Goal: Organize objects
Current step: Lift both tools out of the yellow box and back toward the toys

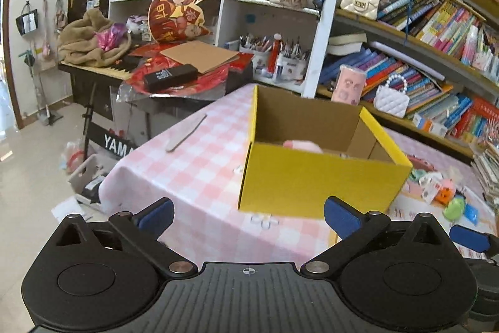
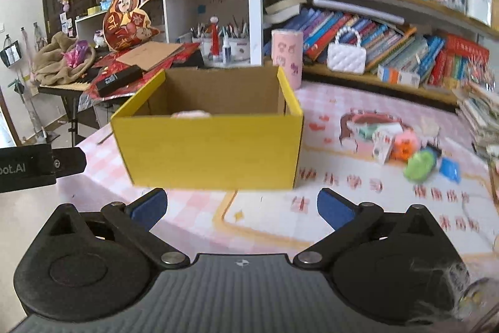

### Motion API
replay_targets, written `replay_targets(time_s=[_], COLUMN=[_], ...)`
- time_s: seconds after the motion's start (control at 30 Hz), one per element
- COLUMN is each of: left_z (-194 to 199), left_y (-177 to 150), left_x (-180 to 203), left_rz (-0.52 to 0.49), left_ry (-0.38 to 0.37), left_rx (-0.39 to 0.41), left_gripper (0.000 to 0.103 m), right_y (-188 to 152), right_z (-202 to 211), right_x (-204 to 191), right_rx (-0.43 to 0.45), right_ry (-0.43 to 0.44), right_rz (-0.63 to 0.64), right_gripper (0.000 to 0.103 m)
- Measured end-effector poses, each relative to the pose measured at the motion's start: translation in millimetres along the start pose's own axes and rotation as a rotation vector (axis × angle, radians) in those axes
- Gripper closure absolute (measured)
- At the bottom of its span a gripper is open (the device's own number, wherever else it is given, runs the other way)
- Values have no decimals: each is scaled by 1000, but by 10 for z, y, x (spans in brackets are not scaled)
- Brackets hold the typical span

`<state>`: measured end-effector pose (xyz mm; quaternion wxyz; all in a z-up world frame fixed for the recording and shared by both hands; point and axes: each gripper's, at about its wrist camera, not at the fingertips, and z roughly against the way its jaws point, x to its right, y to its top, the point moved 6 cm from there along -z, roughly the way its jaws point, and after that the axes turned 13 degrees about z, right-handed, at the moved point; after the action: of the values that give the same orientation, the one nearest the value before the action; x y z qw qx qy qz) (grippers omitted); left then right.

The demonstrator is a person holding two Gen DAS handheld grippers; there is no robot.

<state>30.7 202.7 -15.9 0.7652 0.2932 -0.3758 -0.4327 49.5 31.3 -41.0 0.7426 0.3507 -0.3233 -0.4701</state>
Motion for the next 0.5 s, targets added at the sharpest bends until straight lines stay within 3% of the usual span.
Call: replay_targets(time_s=[0.2,0.5], left_z=[79,19], left_y=[-235,-536], left_x=[34,380], left_rz=[-33,-140], left_ry=[-26,-108], left_rx=[-57,-147], left_gripper=[0,0], right_y=[-301,-618], right_z=[156,404], right_x=[67,510], right_rx=[-65,-119], right_ry=[-65,-227], right_rz=[-38,-123], right_gripper=[0,0])
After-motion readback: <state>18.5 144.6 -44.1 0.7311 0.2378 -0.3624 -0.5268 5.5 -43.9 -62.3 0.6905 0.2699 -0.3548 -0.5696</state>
